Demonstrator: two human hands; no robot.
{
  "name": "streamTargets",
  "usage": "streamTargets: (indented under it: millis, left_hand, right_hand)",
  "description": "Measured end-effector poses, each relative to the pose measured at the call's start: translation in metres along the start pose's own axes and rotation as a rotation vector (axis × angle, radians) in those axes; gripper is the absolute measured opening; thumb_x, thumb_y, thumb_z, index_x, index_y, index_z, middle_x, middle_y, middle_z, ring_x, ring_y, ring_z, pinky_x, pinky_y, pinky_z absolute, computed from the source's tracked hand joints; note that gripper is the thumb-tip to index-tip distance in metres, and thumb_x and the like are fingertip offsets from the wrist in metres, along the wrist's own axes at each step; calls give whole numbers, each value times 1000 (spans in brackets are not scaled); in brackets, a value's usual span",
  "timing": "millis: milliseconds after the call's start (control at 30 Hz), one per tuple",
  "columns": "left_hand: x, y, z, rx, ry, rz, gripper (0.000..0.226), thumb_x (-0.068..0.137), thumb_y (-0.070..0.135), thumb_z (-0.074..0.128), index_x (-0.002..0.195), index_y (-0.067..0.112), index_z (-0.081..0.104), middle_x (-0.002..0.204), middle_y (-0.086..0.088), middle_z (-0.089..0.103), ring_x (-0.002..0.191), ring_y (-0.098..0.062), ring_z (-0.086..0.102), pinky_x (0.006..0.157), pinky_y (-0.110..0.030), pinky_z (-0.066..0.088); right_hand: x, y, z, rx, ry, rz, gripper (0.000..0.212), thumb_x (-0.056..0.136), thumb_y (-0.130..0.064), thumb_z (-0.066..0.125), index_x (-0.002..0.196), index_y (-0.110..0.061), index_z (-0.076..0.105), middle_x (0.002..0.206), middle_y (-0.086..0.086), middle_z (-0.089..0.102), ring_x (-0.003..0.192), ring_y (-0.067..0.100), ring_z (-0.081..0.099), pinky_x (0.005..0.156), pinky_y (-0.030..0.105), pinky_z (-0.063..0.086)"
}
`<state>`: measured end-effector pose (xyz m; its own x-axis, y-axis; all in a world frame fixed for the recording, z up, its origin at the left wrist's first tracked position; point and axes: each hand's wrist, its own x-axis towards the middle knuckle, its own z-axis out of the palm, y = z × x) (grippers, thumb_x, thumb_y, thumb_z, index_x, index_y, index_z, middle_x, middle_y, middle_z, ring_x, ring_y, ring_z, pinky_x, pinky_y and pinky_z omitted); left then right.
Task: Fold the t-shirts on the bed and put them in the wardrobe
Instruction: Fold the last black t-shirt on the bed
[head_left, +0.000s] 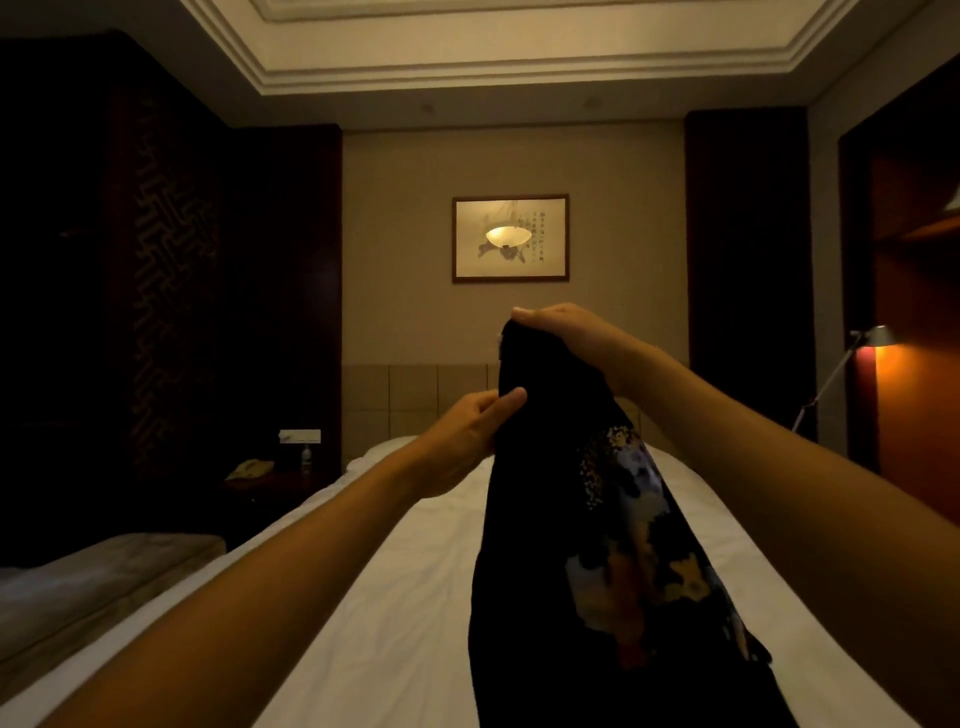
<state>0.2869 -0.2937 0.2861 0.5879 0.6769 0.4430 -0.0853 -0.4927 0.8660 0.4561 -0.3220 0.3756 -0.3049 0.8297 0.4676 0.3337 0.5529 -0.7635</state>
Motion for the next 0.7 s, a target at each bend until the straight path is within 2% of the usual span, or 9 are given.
streamTargets:
  millis: [67,133,200,267,333,400,467,567,700]
  left_hand:
    - [1,0,-4,-62,12,-43,53,89,43,58,121,2,61,105,-11,67,95,-23,66,79,-29,55]
    - [-1,2,-11,-109,24,-48,46,85,41,66,113,3,66,94,-11,64,82,-22,64,70,-28,51]
    - [-4,8,-19,-166,38,-50,35,87,35,60,108,8,68,80,-6,59,64,-15,59,56,-22,47]
    - [-9,17,-26,-152,91,-40,34,93,33,52,113,7,63,70,-1,59,52,-10,55,46,-19,44]
    - [-12,27,-31,-112,161,-23,34,99,32,47,114,6,62,68,-2,63,51,-10,58,45,-19,47]
    - [-12,37,-39,-94,224,-7,34,100,34,47,107,6,64,72,-5,66,54,-13,62,48,-21,51]
    - [-11,45,-48,-57,301,16,32,100,35,48,98,7,63,73,-7,64,54,-12,62,49,-20,51]
    - [-9,51,-56,21,383,6,33,100,40,50,94,9,62,72,-5,63,53,-11,63,50,-19,50]
    - [-9,56,-63,10,490,1,37,98,43,51,96,8,62,75,-5,65,56,-11,66,49,-20,51]
  right_hand:
    - [-2,1,-6,-5,27,4,37,95,-43,58,88,-7,62,72,4,61,61,17,61,58,24,50]
    - [-6,4,-14,6,70,56,33,93,-40,62,82,-9,64,68,3,61,57,14,61,53,22,50]
    - [-10,9,-23,34,66,127,28,92,-36,65,82,-10,68,69,3,63,57,12,62,52,22,50]
    - [-14,16,-29,5,18,171,25,91,-35,65,88,-11,70,73,3,65,62,13,64,57,23,52]
    - [-17,27,-29,-8,-68,183,24,89,-34,66,93,-11,70,79,5,65,66,13,64,60,23,53]
    - [-19,39,-26,62,-181,182,34,84,-34,70,108,-9,69,92,9,67,75,16,66,67,27,55]
    - [-22,53,-21,154,-298,157,44,84,-24,70,126,-11,63,108,10,68,86,19,69,73,29,58]
    - [-27,66,-9,259,-469,99,50,91,-5,60,139,-14,51,121,12,65,98,24,68,76,31,59]
    - [-29,82,6,342,-465,77,55,88,3,58,139,-16,49,128,12,63,112,29,64,87,36,57]
